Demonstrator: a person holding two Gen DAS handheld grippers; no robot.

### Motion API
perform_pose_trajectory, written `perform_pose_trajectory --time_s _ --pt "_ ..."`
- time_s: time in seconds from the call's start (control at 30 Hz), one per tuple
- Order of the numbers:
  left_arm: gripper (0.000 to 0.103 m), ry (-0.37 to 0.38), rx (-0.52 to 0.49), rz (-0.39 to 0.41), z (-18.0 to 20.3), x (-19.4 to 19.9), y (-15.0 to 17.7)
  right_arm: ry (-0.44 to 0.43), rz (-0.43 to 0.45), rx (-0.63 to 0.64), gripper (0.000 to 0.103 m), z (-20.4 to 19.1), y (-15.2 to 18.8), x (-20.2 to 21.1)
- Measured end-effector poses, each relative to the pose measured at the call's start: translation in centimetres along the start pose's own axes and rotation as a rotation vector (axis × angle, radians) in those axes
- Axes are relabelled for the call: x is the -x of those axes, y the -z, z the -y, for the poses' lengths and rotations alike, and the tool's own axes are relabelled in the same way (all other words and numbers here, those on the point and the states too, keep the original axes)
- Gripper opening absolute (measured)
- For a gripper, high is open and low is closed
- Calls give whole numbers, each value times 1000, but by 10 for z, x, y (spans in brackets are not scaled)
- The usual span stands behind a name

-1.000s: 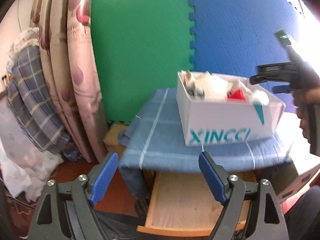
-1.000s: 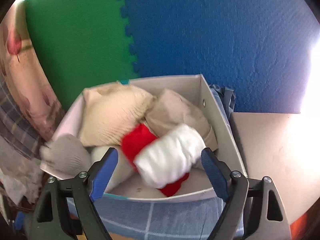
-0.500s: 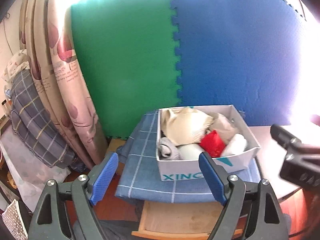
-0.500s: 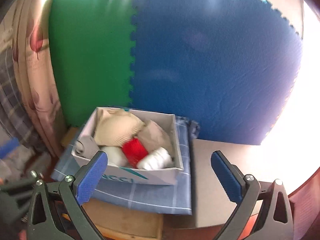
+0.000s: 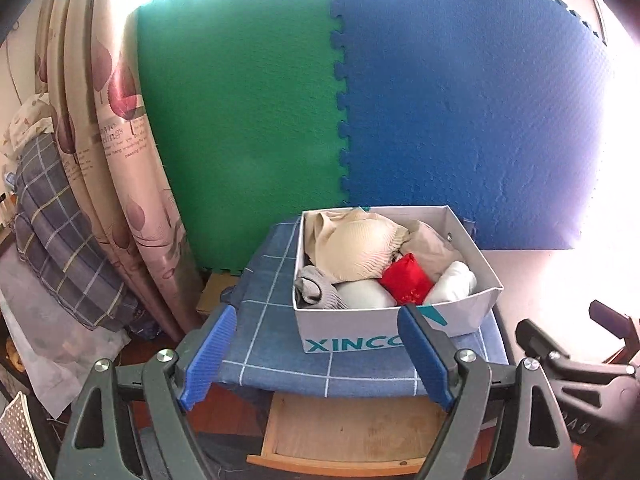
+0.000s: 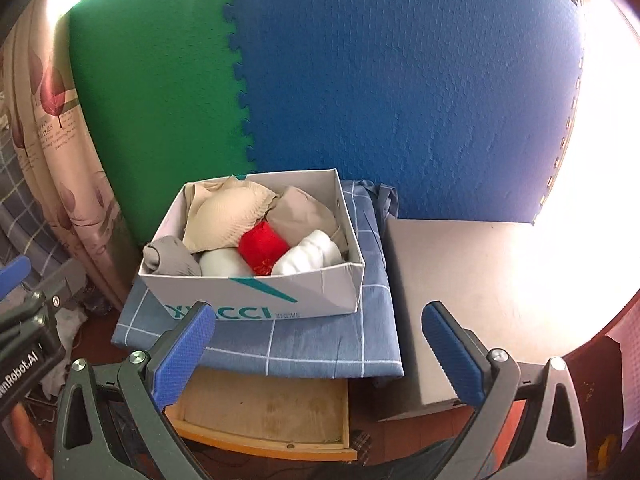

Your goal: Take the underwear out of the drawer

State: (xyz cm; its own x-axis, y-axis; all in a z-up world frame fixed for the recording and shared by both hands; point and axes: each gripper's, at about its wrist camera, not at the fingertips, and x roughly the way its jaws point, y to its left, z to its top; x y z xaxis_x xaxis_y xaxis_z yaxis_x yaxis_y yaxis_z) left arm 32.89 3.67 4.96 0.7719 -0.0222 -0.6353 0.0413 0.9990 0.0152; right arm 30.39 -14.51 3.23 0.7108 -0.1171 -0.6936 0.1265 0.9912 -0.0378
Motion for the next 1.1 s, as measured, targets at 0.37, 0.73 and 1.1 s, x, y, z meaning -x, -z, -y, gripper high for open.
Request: perform_pose_trajectory --time_s 0.37,0.73,1.1 --pt "85 -2 -32 1 6 -6 8 -28 -34 -2 102 2 15 -6" --pt "85 -40 18 30 -4 -4 8 -56 -2 42 102 0 23 14" --pt "85 -38 18 11 -2 -10 14 -75 -6 40 102 0 27 16"
